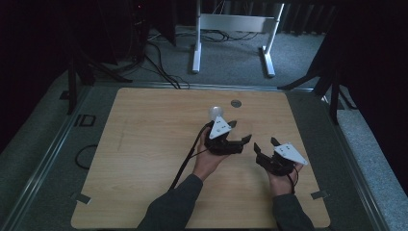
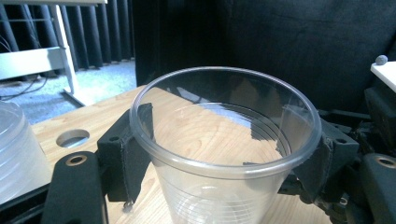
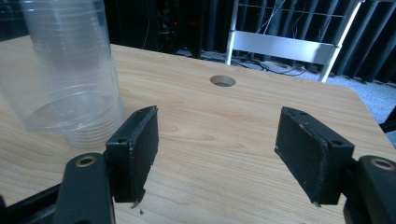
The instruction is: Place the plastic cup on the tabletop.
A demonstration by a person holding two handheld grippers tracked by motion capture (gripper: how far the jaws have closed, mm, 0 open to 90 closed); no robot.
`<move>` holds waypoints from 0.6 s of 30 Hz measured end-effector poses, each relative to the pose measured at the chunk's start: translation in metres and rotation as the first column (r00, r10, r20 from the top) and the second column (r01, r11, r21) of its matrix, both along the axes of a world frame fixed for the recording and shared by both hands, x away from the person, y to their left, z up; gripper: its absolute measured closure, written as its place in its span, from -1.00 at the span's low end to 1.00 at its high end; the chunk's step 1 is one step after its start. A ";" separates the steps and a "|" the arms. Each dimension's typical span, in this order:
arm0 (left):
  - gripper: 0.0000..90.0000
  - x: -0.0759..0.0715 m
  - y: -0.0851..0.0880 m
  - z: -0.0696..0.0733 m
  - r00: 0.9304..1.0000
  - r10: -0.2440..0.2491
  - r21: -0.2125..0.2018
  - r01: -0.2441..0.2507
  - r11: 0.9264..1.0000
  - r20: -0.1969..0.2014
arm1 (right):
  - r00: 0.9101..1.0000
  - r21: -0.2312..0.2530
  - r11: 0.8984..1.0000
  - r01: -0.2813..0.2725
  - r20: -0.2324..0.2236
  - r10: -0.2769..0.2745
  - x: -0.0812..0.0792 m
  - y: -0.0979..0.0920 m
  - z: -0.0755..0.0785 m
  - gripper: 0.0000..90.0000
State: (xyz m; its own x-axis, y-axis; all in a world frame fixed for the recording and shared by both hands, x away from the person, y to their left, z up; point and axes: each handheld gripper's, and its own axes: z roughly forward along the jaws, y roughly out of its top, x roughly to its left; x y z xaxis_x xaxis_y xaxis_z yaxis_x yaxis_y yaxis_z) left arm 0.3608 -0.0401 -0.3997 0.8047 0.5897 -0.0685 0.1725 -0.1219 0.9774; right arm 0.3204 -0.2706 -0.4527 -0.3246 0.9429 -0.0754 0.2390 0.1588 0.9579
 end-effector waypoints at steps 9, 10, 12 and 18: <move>-0.38 -0.002 0.000 -0.009 1.000 0.005 0.007 -0.005 1.000 -0.003 | 1.000 0.008 1.000 0.010 0.008 -0.010 -0.001 -0.003 0.002 -0.34; -0.38 -0.002 0.000 -0.009 1.000 0.006 0.009 -0.006 1.000 -0.001 | 1.000 0.010 1.000 0.012 0.007 -0.012 -0.001 -0.003 0.002 -0.34; -0.38 -0.002 -0.001 -0.010 1.000 0.006 0.008 -0.006 1.000 0.001 | 1.000 0.011 1.000 0.012 0.008 -0.012 -0.001 -0.003 0.002 -0.34; -0.38 -0.003 -0.001 -0.018 1.000 0.009 0.019 -0.009 1.000 0.001 | 1.000 0.017 1.000 0.020 0.011 -0.020 -0.001 -0.006 0.003 -0.34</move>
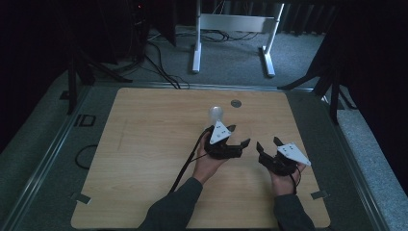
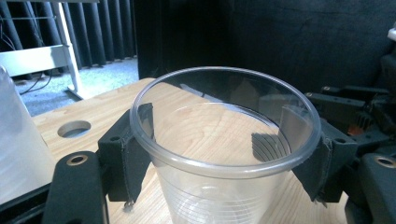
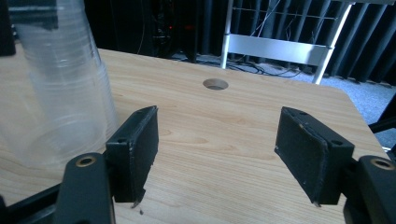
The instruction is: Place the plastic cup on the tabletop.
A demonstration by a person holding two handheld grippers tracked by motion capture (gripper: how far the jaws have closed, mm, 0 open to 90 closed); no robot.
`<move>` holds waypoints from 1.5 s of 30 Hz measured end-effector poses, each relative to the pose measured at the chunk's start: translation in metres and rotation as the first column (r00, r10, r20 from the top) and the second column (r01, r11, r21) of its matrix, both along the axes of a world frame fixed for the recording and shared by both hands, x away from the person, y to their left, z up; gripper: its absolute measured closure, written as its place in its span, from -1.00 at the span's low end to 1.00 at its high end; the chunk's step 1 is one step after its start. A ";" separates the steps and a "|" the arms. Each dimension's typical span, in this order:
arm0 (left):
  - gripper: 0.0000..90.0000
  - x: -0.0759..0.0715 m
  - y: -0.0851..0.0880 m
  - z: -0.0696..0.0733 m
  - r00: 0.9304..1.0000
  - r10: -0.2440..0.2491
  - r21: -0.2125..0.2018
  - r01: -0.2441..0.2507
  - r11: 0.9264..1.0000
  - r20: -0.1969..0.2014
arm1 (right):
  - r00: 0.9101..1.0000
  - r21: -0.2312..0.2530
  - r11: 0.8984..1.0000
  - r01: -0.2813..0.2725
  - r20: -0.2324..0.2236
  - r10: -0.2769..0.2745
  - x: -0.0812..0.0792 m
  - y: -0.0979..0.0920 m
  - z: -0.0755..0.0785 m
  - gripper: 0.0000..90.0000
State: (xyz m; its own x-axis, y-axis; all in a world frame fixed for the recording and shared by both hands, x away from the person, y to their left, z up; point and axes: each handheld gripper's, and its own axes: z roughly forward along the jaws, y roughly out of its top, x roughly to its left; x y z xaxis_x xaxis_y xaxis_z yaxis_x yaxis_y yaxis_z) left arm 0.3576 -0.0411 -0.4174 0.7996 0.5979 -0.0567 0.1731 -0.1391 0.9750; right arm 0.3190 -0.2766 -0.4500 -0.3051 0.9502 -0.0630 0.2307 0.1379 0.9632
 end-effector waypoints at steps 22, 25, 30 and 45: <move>-0.38 -0.002 0.000 -0.021 1.000 0.015 0.022 -0.015 1.000 -0.008 | 1.000 0.003 1.000 0.004 0.001 -0.004 0.000 -0.002 0.000 -0.34; -0.38 -0.002 0.000 -0.023 1.000 0.017 0.021 -0.017 1.000 -0.009 | 1.000 0.003 1.000 0.004 0.001 -0.004 0.000 -0.002 0.000 -0.34; -0.38 -0.002 0.000 -0.027 1.000 0.020 0.021 -0.020 1.000 -0.011 | 1.000 0.002 1.000 0.003 0.001 -0.003 0.000 -0.002 0.000 -0.34; -0.38 -0.002 0.001 -0.040 0.999 0.035 0.030 -0.034 0.999 -0.016 | 1.000 0.002 1.000 0.000 -0.001 0.000 0.000 -0.001 -0.001 -0.34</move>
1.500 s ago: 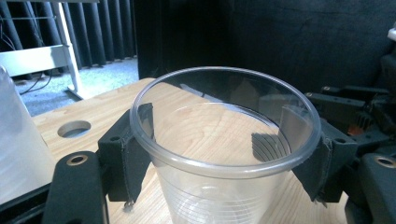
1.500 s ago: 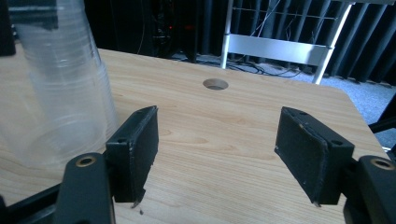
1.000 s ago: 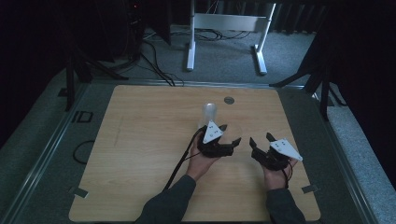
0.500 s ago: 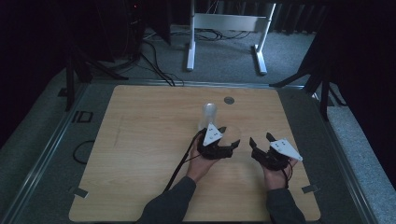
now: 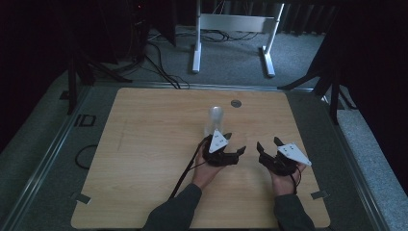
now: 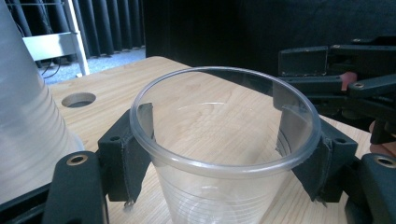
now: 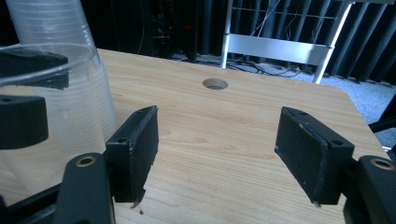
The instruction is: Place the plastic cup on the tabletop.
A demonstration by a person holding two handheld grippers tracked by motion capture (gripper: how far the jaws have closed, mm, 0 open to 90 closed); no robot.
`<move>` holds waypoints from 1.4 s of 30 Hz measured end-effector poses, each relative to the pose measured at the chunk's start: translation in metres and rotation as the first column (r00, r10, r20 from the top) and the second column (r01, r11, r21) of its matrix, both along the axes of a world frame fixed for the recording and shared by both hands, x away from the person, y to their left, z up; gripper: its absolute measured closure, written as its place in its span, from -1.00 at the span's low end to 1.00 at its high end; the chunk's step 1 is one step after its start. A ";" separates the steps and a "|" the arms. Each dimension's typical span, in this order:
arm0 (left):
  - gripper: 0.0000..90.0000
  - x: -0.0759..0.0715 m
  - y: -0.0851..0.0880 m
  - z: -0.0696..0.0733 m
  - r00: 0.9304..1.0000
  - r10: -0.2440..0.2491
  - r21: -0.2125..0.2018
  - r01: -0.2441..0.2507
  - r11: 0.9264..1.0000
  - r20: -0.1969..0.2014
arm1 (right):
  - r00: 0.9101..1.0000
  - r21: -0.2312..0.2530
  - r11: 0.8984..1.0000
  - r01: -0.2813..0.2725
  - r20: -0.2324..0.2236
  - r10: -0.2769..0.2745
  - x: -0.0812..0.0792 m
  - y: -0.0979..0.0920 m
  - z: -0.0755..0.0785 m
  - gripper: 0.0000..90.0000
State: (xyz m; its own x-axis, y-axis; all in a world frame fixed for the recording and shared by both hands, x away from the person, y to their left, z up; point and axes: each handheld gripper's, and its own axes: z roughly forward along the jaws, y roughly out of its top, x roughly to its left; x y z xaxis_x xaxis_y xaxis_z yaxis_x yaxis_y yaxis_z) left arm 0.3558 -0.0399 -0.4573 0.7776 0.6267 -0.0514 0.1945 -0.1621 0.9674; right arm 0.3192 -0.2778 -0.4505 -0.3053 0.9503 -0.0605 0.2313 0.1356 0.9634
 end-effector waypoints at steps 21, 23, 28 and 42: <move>-0.38 0.001 0.000 -0.018 1.000 0.014 0.021 -0.014 1.000 -0.022 | 1.000 0.004 1.000 0.003 0.001 -0.003 -0.001 -0.001 0.000 -0.34; -0.38 0.001 0.000 -0.019 1.000 0.017 0.022 -0.016 1.000 -0.025 | 1.000 0.003 1.000 0.003 0.001 -0.003 -0.001 -0.001 0.000 -0.34; -0.38 0.001 0.000 -0.023 0.999 0.021 0.029 -0.020 0.999 -0.031 | 1.000 0.003 1.000 0.001 0.001 -0.001 0.000 -0.001 0.000 -0.34; -0.38 0.002 0.000 -0.031 0.999 0.024 0.044 -0.022 0.999 -0.043 | 1.000 0.005 1.000 0.002 0.003 -0.002 -0.001 -0.001 0.000 -0.34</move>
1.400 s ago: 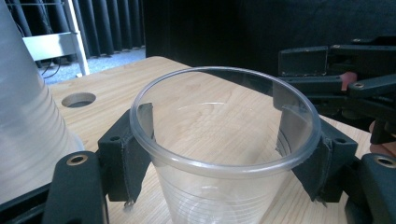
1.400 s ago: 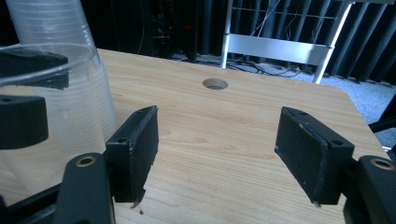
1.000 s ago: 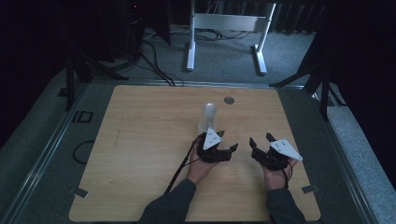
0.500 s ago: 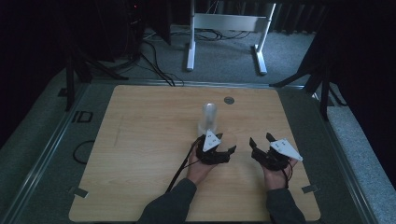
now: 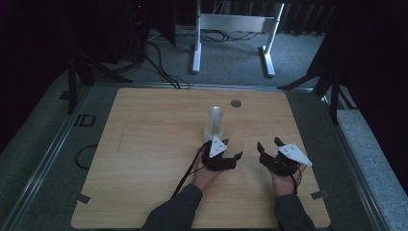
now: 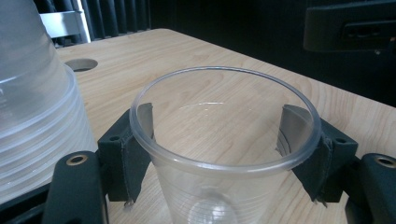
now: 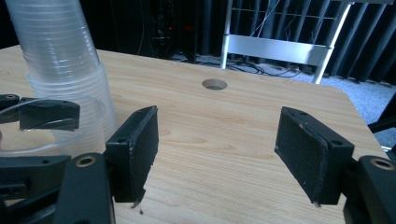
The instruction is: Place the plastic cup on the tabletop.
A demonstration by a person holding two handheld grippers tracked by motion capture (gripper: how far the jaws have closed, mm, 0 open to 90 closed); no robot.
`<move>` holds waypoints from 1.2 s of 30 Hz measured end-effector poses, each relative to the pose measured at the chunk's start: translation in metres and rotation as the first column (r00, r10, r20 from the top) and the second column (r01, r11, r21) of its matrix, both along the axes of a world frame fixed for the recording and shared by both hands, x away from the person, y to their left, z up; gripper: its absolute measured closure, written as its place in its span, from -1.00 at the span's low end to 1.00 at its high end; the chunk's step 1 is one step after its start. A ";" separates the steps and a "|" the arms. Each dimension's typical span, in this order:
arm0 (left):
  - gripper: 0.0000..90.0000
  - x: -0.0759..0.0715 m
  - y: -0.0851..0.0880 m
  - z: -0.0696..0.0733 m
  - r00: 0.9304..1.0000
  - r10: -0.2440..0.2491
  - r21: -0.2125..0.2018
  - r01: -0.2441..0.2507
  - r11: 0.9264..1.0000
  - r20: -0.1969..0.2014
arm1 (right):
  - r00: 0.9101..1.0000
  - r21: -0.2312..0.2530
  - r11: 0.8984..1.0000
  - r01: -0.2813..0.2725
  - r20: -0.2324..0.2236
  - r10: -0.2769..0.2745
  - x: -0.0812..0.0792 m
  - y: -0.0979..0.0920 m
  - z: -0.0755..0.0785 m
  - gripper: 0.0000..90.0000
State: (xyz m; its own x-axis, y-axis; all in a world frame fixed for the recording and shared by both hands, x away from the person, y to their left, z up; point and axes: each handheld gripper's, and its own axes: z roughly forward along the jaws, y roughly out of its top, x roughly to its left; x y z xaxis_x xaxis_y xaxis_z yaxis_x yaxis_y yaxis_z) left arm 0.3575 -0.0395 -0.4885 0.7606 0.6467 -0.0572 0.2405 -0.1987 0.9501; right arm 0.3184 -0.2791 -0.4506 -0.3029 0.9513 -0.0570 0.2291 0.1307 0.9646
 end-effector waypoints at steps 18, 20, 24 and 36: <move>-0.46 0.000 0.000 -0.004 1.000 0.000 0.006 0.000 1.000 -0.019 | 1.000 -0.003 1.000 -0.003 -0.001 0.003 0.000 0.001 -0.001 -0.34; -0.50 0.000 0.000 -0.004 1.000 0.001 0.005 -0.001 1.000 -0.020 | 1.000 -0.004 1.000 -0.004 -0.002 0.004 0.000 0.001 -0.001 -0.34; -0.58 -0.001 0.000 -0.005 1.000 0.009 0.020 -0.008 1.000 -0.023 | 1.000 -0.005 1.000 -0.003 -0.002 0.003 0.000 0.001 -0.001 -0.34; -0.72 -0.002 0.001 -0.005 0.999 0.000 0.036 0.002 0.999 -0.046 | 1.000 -0.006 1.000 -0.003 -0.001 0.003 0.000 0.001 0.000 -0.34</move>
